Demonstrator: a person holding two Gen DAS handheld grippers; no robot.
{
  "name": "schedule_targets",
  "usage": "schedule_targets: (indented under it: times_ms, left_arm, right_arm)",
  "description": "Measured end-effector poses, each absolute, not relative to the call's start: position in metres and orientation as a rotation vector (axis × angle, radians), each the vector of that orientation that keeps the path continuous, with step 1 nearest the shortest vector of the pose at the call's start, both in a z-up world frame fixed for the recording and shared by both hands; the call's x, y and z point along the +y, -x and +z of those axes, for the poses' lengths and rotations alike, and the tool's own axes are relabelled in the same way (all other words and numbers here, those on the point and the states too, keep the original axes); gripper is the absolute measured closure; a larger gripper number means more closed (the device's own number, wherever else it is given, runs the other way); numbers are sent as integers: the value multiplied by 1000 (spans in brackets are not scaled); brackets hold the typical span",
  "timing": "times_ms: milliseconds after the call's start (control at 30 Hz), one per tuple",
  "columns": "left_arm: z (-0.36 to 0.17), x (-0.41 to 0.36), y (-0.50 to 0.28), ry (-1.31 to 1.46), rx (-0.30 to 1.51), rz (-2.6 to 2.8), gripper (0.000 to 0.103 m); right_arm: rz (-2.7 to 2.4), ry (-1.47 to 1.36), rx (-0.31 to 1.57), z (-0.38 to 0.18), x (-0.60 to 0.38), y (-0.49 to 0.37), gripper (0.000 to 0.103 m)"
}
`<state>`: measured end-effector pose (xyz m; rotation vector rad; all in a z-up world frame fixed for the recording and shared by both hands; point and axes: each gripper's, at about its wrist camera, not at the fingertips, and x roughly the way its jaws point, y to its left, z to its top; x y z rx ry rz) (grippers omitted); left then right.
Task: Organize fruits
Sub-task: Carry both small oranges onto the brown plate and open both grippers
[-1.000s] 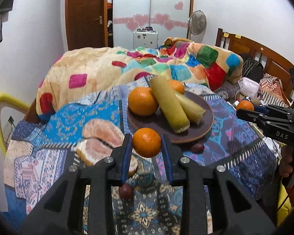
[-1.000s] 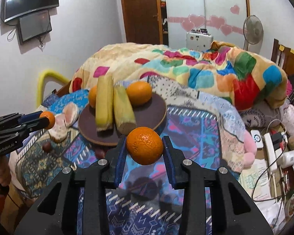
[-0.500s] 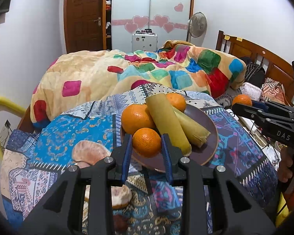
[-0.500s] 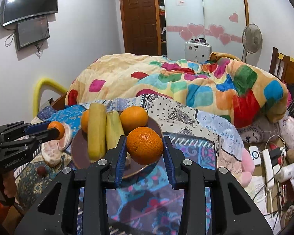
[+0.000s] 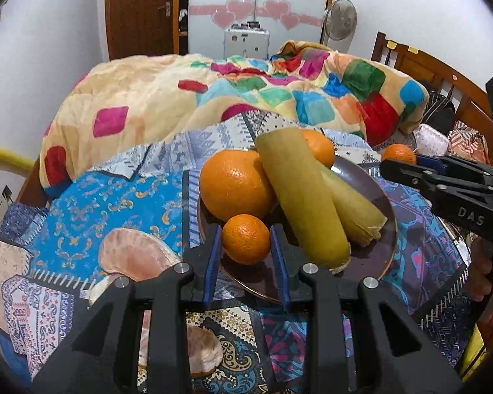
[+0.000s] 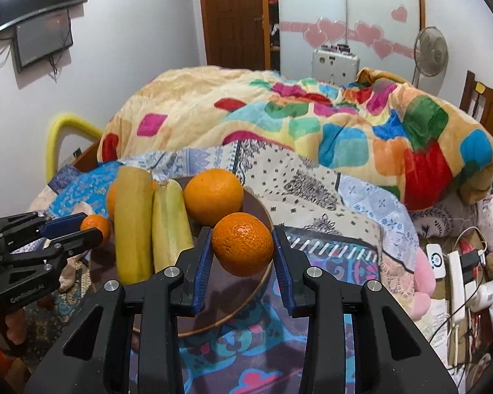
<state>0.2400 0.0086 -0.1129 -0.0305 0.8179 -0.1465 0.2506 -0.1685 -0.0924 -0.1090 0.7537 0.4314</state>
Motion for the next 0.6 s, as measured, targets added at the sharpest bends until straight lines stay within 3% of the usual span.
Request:
schedule_targets:
  times_ms: [500, 533, 600]
  left_arm:
    - [-116, -1, -244, -17, 842, -144, 73]
    - [-116, -2, -243, -17, 843, -142, 72]
    - [-114, -1, -242, -15, 839, -141, 60]
  right_arm:
    - [436, 163, 831, -113, -154, -267, 70]
    - [438, 162, 832, -113, -154, -267, 70]
    - [441, 160, 836, -112, -154, -266, 70]
